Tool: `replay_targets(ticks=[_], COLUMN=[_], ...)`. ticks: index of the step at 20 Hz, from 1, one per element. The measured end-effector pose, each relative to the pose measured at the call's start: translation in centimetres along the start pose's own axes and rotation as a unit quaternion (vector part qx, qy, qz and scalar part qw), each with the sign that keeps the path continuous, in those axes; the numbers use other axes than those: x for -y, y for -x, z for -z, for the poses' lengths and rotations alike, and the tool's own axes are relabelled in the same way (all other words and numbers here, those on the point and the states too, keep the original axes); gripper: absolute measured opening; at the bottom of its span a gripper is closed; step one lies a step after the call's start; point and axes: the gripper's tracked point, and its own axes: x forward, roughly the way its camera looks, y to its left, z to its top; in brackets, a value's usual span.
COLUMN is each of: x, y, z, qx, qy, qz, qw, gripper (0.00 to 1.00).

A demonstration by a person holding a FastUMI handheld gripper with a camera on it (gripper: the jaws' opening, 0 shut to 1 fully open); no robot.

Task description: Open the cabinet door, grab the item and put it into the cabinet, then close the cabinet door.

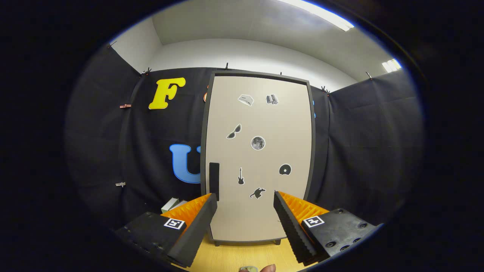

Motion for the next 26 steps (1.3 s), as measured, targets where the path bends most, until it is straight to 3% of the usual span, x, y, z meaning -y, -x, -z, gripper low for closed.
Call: replay_targets(ticks=[10, 15, 22, 26], x=[-2.8, -4.2, -8.4, -8.5], y=[-2.0, -7.0, -15.2, -19.1], z=[0.2, 1.0, 4.2, 5.9], qx=[-0.005, -0.011, -0.042, -0.046], qy=[-0.016, -0.021, -0.065, -0.063], qz=[-0.016, -0.006, -0.036, -0.025], qw=[1.000, 1.000, 0.996, 0.997], gripper=[0.97, 0.97, 0.97, 0.97])
